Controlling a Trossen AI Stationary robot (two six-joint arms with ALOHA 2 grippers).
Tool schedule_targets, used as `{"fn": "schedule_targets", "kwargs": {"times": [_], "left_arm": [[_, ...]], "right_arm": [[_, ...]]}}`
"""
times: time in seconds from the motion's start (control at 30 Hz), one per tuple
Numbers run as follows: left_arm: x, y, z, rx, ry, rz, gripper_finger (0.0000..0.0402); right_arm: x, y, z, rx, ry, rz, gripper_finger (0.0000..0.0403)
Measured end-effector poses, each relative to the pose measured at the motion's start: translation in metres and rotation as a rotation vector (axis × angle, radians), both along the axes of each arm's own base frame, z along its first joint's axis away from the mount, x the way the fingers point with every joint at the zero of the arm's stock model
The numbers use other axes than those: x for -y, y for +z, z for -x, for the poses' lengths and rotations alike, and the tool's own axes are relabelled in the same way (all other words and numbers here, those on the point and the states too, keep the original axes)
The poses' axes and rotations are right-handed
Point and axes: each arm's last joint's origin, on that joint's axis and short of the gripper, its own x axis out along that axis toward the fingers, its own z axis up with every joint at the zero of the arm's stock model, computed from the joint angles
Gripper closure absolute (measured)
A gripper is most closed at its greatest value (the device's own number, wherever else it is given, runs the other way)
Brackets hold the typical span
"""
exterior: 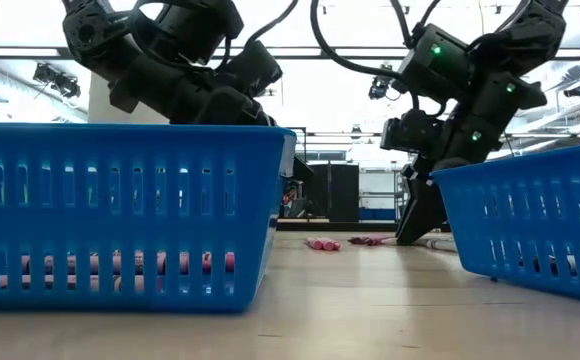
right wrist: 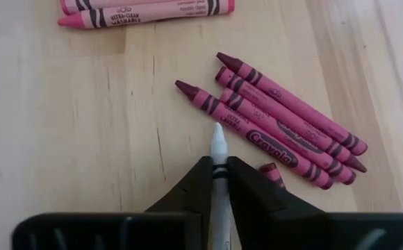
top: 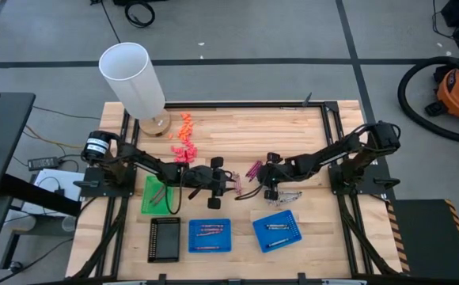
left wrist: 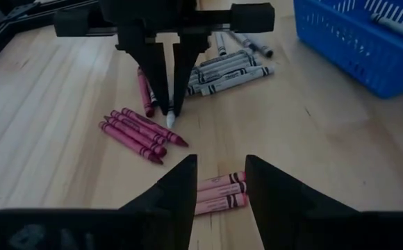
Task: Sort crayons
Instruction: Put the white crayon into the black basket
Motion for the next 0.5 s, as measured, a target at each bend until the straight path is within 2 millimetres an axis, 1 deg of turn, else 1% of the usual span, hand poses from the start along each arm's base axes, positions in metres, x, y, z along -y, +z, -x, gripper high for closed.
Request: {"fn": "schedule_targets", "kwargs": {"times": [0.13,0.23,0.3,0.4,0.5], "left_arm": [[0.0,0.0,0.0,-0.001,0.0,0.0,0.0269],[0.0,-0.001,0.001,-0.015,-0.001,-0.002,0.0269],[-0.001,0.0,0.005,-0.061,0.005,-0.012,0.0269],[-0.002,0.009,0.012,-0.092,0.034,-0.024,0.0269],[-0.003,0.02,0.014,-0.058,0.05,0.002,0.0269]], "right_arm": [[0.0,0.0,0.0,-0.002,0.003,-0.005,0.0378],[0.0,0.001,0.0,0.006,0.002,-0.003,0.0379],[0.0,0.004,0.0,0.02,-0.001,0.002,0.0372],[0.0,0.008,0.002,0.031,0.001,-0.003,0.0365],[-0.001,0.017,0.003,0.065,0.009,-0.016,0.0365]]}}
